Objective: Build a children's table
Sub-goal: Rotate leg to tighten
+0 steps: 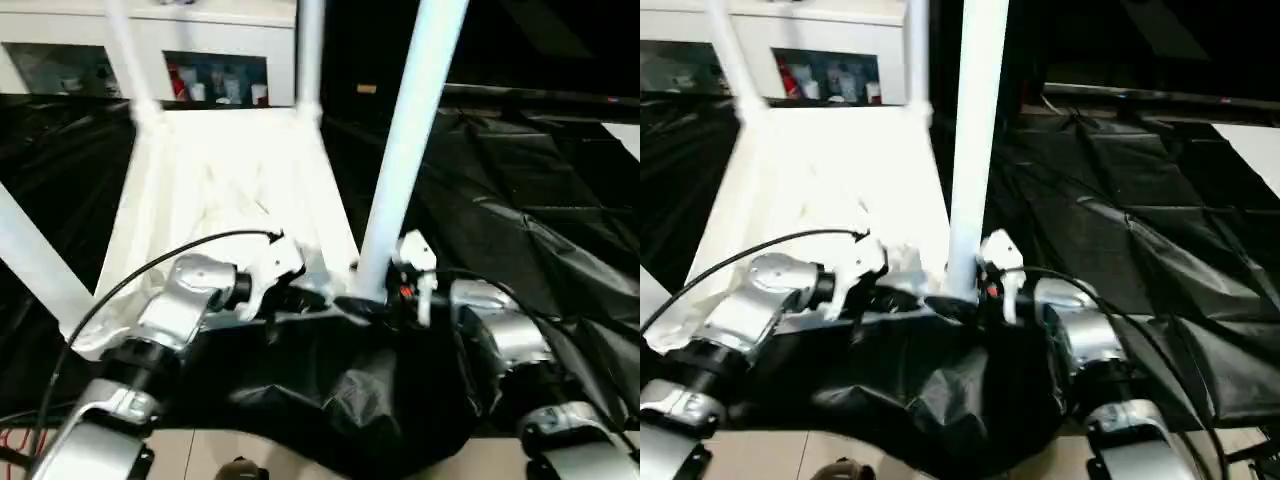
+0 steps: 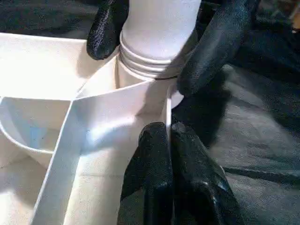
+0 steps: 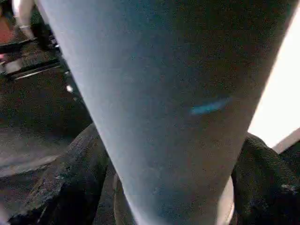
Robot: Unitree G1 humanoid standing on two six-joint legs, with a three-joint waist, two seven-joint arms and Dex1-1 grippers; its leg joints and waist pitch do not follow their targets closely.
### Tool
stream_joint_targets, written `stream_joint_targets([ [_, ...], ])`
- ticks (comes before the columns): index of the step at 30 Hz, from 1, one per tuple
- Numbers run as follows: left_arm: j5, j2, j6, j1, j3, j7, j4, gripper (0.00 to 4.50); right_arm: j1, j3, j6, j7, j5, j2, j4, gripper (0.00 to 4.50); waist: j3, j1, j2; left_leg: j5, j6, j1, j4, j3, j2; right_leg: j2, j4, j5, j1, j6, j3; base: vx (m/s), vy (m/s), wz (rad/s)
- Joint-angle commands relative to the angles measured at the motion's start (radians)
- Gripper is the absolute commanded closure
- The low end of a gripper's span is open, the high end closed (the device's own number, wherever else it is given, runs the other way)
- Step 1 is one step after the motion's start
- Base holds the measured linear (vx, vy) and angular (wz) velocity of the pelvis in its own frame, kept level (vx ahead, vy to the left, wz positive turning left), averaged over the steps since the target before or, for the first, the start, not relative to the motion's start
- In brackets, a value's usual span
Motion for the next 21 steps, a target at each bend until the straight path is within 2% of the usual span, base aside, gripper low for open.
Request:
stream_joint_targets([
  [1,-0.052,-0.029,-0.01,-0.004,-0.026,-0.031,-0.059,4.5,0.012,0.056,0.018,0.048,0.004,0.017,-0.025,1.24,-0.066,-0.002,0.0,-0.253,0.024,0.021,-0.067,-0.032,0.072,-0.103,-0.08,-0.37,0.041,-0.172,0.057,0.0,0.0,0.0],
  [3,-0.052,-0.025,-0.006,0.0,-0.027,-0.04,-0.065,4.5,0.013,0.058,0.022,0.055,0.005,0.014,-0.029,1.33,-0.067,-0.003,-0.001,-0.252,0.022,0.021,-0.067,-0.032,0.072,-0.103,-0.08,-0.374,0.041,-0.171,0.057,0.0,0.0,0.0],
  [5,-0.052,-0.018,0.003,0.008,-0.03,-0.053,-0.077,4.5,0.019,0.066,0.033,0.069,0.009,0.011,-0.039,1.63,-0.068,-0.002,-0.001,-0.242,0.024,0.02,-0.067,-0.032,0.072,-0.102,-0.078,-0.362,0.042,-0.173,0.057,0.0,0.0,0.0],
  [8,-0.044,-0.016,0.01,0.011,-0.029,-0.042,-0.079,4.5,0.025,0.073,0.043,0.076,0.012,0.012,-0.047,1.71,-0.069,-0.001,-0.003,-0.22,0.033,0.018,-0.065,-0.03,0.071,-0.1,-0.073,-0.32,0.043,-0.182,0.057,0.0,0.0,0.0],
  [11,-0.033,-0.036,0.008,-0.001,-0.013,0.017,-0.055,4.5,0.03,0.066,0.047,0.05,0.009,0.028,-0.037,1.74,-0.068,-0.001,-0.003,-0.229,0.031,0.02,-0.065,-0.031,0.07,-0.102,-0.077,-0.347,0.041,-0.176,0.056,0.0,0.0,0.0],
  [14,-0.016,-0.09,0.008,-0.041,0.028,0.156,0.007,4.5,0.02,0.023,0.056,-0.102,-0.003,0.084,0.014,1.75,-0.063,-0.006,-0.007,-0.252,0.021,0.022,-0.067,-0.033,0.068,-0.103,-0.084,-0.392,0.037,-0.167,0.057,0.0,0.0,0.0],
  [15,-0.009,-0.111,0.015,-0.06,0.039,0.206,0.026,4.5,0.005,-0.002,0.059,-0.219,-0.023,0.116,0.055,1.75,-0.061,-0.01,-0.006,-0.277,0.008,0.025,-0.067,-0.036,0.066,-0.107,-0.092,-0.459,0.036,-0.151,0.055,0.0,0.0,0.0],
  [17,-0.005,-0.119,0.019,-0.068,0.042,0.227,0.034,4.5,-0.004,-0.014,0.06,-0.282,-0.033,0.133,0.077,1.75,-0.061,-0.023,-0.008,-0.31,-0.01,0.026,-0.067,-0.043,0.063,-0.112,-0.101,-0.557,0.036,-0.116,0.051,0.0,0.0,0.0],
  [18,0.0,-0.136,0.021,-0.082,0.048,0.263,0.048,4.5,-0.018,-0.038,0.069,-0.372,-0.033,0.16,0.106,1.75,-0.06,-0.024,-0.005,-0.314,-0.01,0.027,-0.067,-0.044,0.063,-0.112,-0.104,-0.566,0.034,-0.113,0.051,0.0,0.0,0.0],
  [19,0.0,-0.136,0.021,-0.082,0.048,0.263,0.048,4.5,-0.018,-0.038,0.069,-0.372,-0.033,0.16,0.106,1.76,-0.06,-0.031,-0.006,-0.321,-0.009,0.027,-0.067,-0.043,0.062,-0.108,-0.106,-0.57,0.03,-0.106,0.051,0.0,0.0,0.0],
  [20,0.016,-0.168,0.024,-0.108,0.055,0.34,0.078,4.5,-0.042,-0.082,0.071,-0.522,-0.025,0.211,0.152,1.76,-0.06,-0.034,-0.004,-0.322,-0.011,0.026,-0.069,-0.045,0.063,-0.109,-0.106,-0.572,0.03,-0.103,0.051,0.0,0.0,0.0],
  [21,0.016,-0.168,0.024,-0.108,0.055,0.34,0.078,4.5,-0.042,-0.082,0.071,-0.522,-0.025,0.211,0.152,1.76,-0.06,-0.038,-0.004,-0.328,-0.015,0.027,-0.069,-0.045,0.062,-0.107,-0.105,-0.571,0.027,-0.104,0.051,0.0,0.0,0.0],
])
